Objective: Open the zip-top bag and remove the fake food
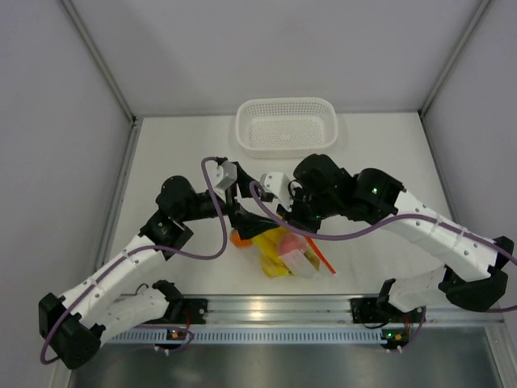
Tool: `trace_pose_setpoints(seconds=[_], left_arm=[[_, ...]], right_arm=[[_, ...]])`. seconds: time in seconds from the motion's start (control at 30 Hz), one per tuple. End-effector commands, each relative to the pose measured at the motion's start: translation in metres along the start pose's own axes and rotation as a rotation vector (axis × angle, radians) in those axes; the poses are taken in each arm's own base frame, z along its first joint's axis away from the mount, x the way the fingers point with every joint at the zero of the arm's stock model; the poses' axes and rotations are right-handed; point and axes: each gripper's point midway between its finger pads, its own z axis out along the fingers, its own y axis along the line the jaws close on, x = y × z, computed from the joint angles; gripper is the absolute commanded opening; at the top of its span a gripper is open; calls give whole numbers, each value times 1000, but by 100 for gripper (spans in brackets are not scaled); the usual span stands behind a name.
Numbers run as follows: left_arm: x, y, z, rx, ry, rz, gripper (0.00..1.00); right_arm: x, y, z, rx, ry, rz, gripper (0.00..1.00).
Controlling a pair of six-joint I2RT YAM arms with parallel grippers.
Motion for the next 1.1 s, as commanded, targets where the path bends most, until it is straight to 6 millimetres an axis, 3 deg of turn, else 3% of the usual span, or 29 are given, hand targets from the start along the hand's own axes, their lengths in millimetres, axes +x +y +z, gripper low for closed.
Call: trace_pose_setpoints(seconds=[0.0, 0.1, 0.27, 0.5, 0.57, 0.63, 0.8, 0.87, 0.9, 0.93, 0.97, 1.03, 1.07], left_arm=[[-6, -19, 6, 121, -35, 151, 99], [5, -22, 10, 128, -25, 166, 99], [36, -9, 12, 93, 28, 122, 98], [63, -10, 7, 85, 69, 63, 80], [65, -9, 8, 75, 70, 60, 70], [62, -10, 10, 80, 68, 50, 53], [55, -10, 16, 88, 66, 39, 28], [54, -1, 18, 35, 57, 29, 0], [53, 3, 18, 8, 50, 23, 0], [51, 7, 17, -21, 39, 23, 0], [51, 12, 16, -57, 31, 19, 0], [41, 24, 11, -153, -11, 18, 0], [39, 26, 9, -174, -22, 17, 0]], right_arm=[[-14, 12, -5, -72, -30, -52, 0], [-17, 18, -2, -112, -29, -60, 0], [-21, 18, 0, -119, -29, -77, 0], [-26, 11, 1, -85, -35, -78, 0], [-27, 12, 2, -93, -39, -80, 0], [-29, 12, 3, -94, -38, -81, 0], [-34, 8, -1, -76, -55, -92, 0], [-39, 5, -7, -48, -84, -92, 0], [-36, 1, -7, -22, -83, -87, 0], [-35, -1, -8, -7, -91, -84, 7], [-33, -3, -9, 16, -102, -60, 21], [-27, -15, -13, 112, -157, -29, 40], [-28, -16, -29, 151, -227, 4, 49]])
